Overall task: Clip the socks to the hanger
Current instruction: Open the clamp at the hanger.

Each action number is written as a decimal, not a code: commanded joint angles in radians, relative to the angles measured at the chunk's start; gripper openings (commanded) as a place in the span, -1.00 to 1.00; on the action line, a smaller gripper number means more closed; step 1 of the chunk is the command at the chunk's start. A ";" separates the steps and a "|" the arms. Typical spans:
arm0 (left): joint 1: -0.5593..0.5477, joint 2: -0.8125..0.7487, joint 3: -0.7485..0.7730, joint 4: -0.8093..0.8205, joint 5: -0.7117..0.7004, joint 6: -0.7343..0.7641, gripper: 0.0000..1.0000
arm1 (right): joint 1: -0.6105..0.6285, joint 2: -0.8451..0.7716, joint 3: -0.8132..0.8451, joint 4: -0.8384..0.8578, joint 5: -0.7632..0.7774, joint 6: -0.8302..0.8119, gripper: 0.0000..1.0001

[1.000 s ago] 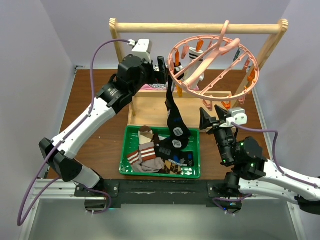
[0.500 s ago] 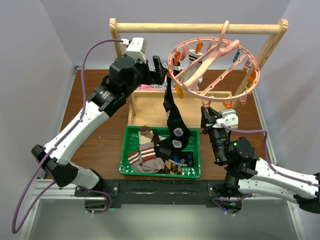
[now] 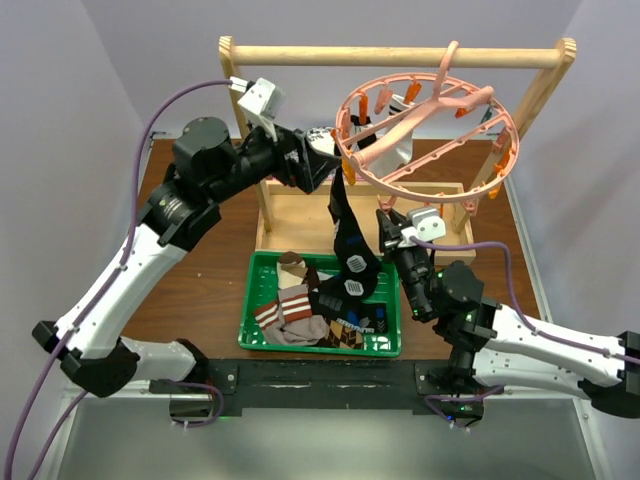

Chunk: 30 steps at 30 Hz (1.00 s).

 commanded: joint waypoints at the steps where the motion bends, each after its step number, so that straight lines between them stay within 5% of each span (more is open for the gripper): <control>1: 0.006 -0.089 -0.066 0.043 0.248 -0.016 1.00 | 0.000 0.074 0.081 0.033 -0.064 0.061 -0.95; 10: 0.006 -0.157 -0.276 0.211 0.470 -0.154 0.90 | -0.002 0.192 0.163 0.063 -0.161 0.174 -0.98; 17: 0.005 -0.163 -0.367 0.300 0.394 -0.153 0.80 | 0.000 0.239 0.192 0.056 -0.187 0.219 -0.99; 30: 0.006 -0.047 -0.299 0.443 0.387 -0.211 0.46 | 0.000 0.220 0.175 0.041 -0.203 0.260 -0.99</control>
